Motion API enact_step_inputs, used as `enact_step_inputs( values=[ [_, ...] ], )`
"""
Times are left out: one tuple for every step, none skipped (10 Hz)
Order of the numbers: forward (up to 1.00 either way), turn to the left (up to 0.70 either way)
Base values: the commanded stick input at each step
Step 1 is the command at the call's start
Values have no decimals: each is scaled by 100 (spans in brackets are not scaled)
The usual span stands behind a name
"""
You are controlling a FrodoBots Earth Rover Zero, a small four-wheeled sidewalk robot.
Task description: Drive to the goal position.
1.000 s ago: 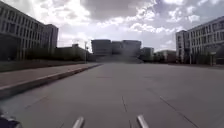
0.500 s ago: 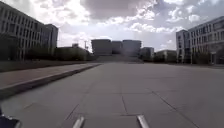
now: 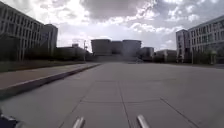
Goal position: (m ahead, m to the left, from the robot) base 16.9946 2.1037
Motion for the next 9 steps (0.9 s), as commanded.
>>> enact_step_inputs(
  values=[
    [70, 0],
    [70, 0],
    [70, 0],
    [70, 0],
    [70, 0],
    [70, 8],
    [70, 29],
    [70, 34],
    [70, 15]
  ],
)
